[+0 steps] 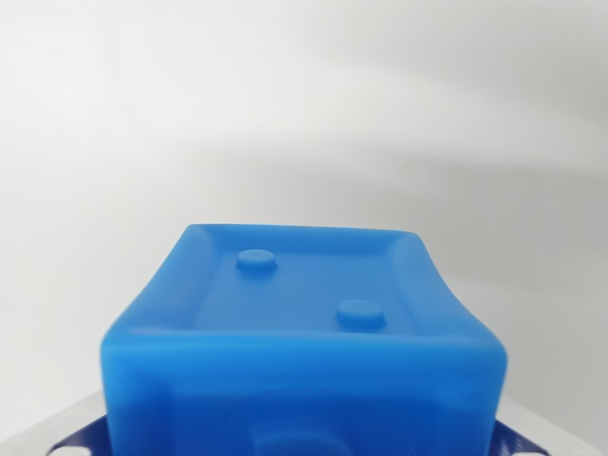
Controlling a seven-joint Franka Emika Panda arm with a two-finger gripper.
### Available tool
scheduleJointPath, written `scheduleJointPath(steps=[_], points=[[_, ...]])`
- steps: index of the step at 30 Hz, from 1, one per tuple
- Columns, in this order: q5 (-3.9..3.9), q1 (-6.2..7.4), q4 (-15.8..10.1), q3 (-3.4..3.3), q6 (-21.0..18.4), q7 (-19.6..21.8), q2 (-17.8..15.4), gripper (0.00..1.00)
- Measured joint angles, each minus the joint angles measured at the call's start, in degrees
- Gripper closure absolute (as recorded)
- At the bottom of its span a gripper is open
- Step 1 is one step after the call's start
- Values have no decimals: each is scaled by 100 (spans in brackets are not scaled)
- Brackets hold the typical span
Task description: Stack cube
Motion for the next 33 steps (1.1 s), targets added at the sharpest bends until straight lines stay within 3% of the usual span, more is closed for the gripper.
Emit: scheduleJointPath(steps=[33], points=[[0,470,-877,44,214,540,-661,100]])
